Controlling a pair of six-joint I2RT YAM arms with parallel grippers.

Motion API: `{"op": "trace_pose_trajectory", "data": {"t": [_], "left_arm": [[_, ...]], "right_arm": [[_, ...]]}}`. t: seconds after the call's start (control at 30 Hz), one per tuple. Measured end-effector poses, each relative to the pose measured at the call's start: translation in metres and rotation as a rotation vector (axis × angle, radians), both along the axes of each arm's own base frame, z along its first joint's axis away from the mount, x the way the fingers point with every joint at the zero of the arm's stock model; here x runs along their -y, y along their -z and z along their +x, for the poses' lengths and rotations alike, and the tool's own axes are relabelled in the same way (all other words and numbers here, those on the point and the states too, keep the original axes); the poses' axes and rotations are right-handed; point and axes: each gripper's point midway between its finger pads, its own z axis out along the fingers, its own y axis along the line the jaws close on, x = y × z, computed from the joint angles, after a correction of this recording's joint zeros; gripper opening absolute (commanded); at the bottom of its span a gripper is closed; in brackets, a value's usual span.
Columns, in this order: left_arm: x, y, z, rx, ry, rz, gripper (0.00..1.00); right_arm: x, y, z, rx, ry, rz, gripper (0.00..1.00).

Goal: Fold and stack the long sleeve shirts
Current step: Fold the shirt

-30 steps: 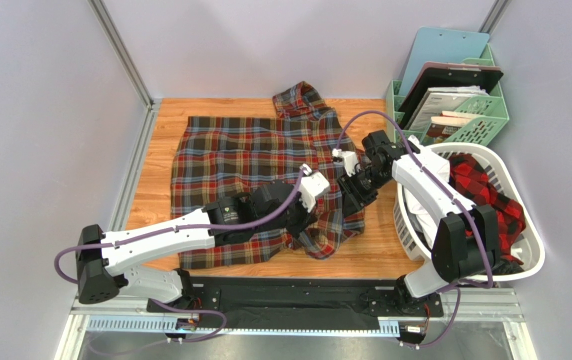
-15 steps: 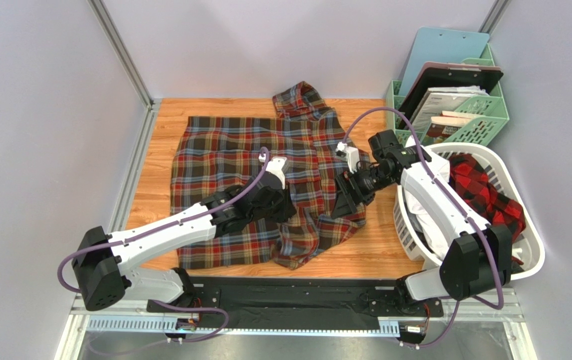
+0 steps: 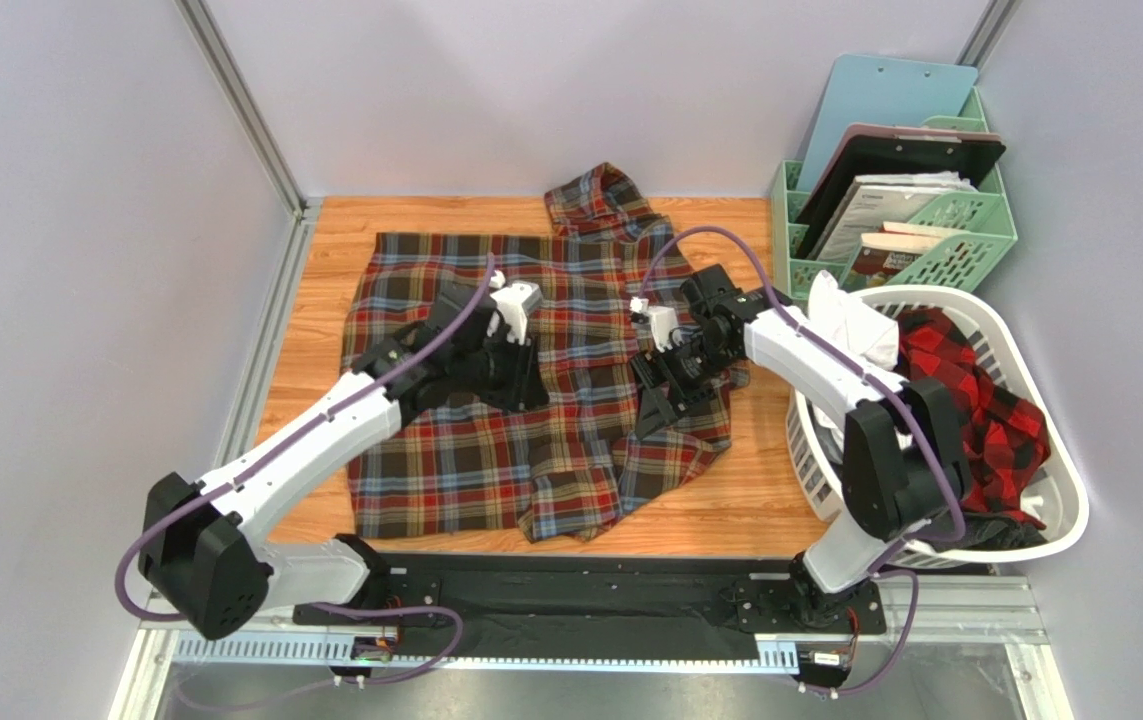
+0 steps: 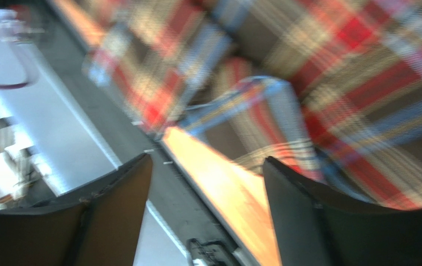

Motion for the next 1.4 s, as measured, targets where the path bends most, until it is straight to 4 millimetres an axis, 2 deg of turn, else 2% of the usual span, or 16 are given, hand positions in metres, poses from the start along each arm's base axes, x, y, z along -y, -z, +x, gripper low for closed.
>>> {"op": "trace_pose_trajectory", "data": {"t": [0.07, 0.23, 0.3, 0.43, 0.53, 0.63, 0.73, 0.8, 0.97, 1.0, 1.03, 1.1, 1.13, 1.2, 1.33, 1.4], "left_arm": [[-0.017, 0.002, 0.008, -0.005, 0.084, 0.065, 0.29], [-0.044, 0.015, 0.035, -0.008, 0.267, 0.244, 0.29], [-0.067, 0.035, 0.052, -0.063, 0.282, 0.312, 0.29], [-0.123, 0.091, 0.082, -0.239, 0.251, 0.430, 0.26], [-0.158, 0.130, 0.091, -0.387, 0.239, 0.490, 0.22], [-0.178, 0.152, 0.101, -0.477, 0.229, 0.518, 0.18], [-0.191, 0.157, 0.111, -0.526, 0.222, 0.531, 0.15], [-0.197, 0.157, 0.128, -0.514, 0.214, 0.539, 0.15], [-0.211, 0.151, 0.174, -0.445, 0.193, 0.546, 0.26], [-0.210, 0.149, 0.178, -0.427, 0.205, 0.538, 0.30], [-0.207, 0.143, 0.180, -0.407, 0.220, 0.516, 0.40], [-0.198, 0.131, 0.175, -0.368, 0.268, 0.474, 0.45], [-0.187, 0.121, 0.168, -0.330, 0.302, 0.447, 0.50], [-0.163, 0.097, 0.142, -0.278, 0.400, 0.417, 0.53], [-0.080, 0.041, 0.081, -0.076, 0.664, 0.363, 0.65], [-0.040, 0.027, 0.051, -0.002, 0.802, 0.323, 0.68]], "right_arm": [[0.006, 0.014, 0.011, 0.017, 0.009, -0.069, 0.66], [0.010, 0.053, 0.054, 0.039, 0.021, -0.211, 0.63], [0.014, 0.069, 0.066, 0.038, 0.023, -0.269, 0.62], [0.022, 0.090, 0.077, 0.033, 0.020, -0.346, 0.60], [0.024, 0.091, 0.081, 0.035, 0.020, -0.368, 0.58], [0.024, 0.093, 0.088, 0.034, 0.025, -0.385, 0.56], [0.025, 0.093, 0.094, 0.027, 0.029, -0.396, 0.54], [0.024, 0.093, 0.100, 0.025, 0.036, -0.397, 0.53], [0.024, 0.090, 0.117, 0.039, 0.062, -0.385, 0.56], [0.025, 0.090, 0.117, 0.039, 0.065, -0.385, 0.57], [0.026, 0.088, 0.117, 0.040, 0.065, -0.382, 0.57], [0.026, 0.082, 0.117, 0.051, 0.062, -0.364, 0.58], [0.027, 0.076, 0.114, 0.058, 0.060, -0.353, 0.58], [0.026, 0.056, 0.104, 0.079, 0.052, -0.308, 0.58], [0.021, 0.012, 0.090, 0.144, 0.036, -0.213, 0.56], [0.018, 0.004, 0.086, 0.154, 0.025, -0.185, 0.56]]}}
